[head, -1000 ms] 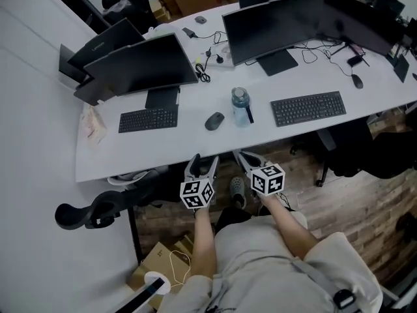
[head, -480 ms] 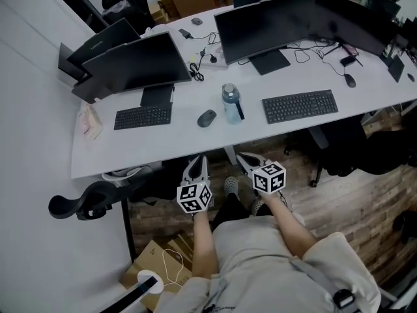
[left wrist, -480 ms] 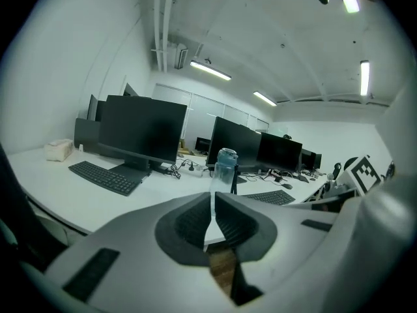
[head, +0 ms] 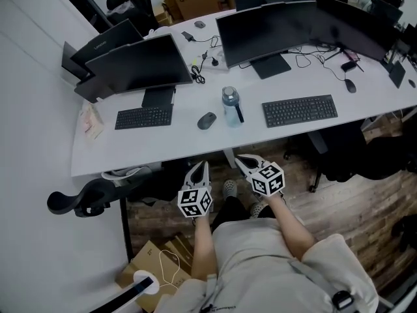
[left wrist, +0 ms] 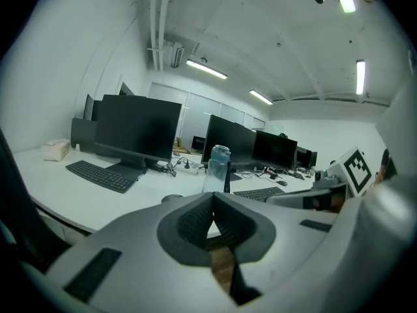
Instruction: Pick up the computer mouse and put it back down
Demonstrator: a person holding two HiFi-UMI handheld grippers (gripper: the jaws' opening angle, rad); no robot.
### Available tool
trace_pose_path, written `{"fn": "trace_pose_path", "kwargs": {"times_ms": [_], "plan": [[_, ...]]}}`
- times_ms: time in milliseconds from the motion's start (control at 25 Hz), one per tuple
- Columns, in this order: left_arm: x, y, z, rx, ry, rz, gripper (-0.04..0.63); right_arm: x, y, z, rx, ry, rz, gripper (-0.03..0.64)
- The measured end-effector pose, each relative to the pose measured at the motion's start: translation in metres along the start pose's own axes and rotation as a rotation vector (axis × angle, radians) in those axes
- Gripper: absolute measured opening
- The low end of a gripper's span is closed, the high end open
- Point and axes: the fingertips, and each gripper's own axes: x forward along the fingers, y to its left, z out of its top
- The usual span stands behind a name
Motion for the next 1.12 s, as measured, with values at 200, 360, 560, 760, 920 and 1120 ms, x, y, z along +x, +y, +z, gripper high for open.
{"fn": "trace_pose_path", "kwargs": {"times_ms": [200,360,560,760,920,1120], "plan": [[0.001,-0.008,-0.006,0.021,0.029,-0.007,0.023,-0.003,0.0,-0.001,-0.005,0.012,0.013,0.005],[-0.003,-0.008,-0.008,0.031,0.042,0.001,0.023,-0.003,0.003,-0.002,0.004,0.011,0.025,0.005],[-0.01,-0.006,-0.01,0.016,0.05,0.002,0.024,-0.001,0.005,-0.004,-0.004,0.023,0.02,0.005],[-0.014,-0.005,-0.013,0.011,0.069,-0.006,0.025,0.002,0.011,-0.005,-0.01,0.022,0.036,0.005],[-0.015,-0.003,-0.014,0.006,0.073,0.003,0.025,0.004,0.013,-0.007,-0.014,0.026,0.042,0.005],[-0.017,-0.001,-0.014,0.005,0.074,0.012,0.025,0.006,0.012,-0.008,-0.01,0.026,0.037,0.005]]}}
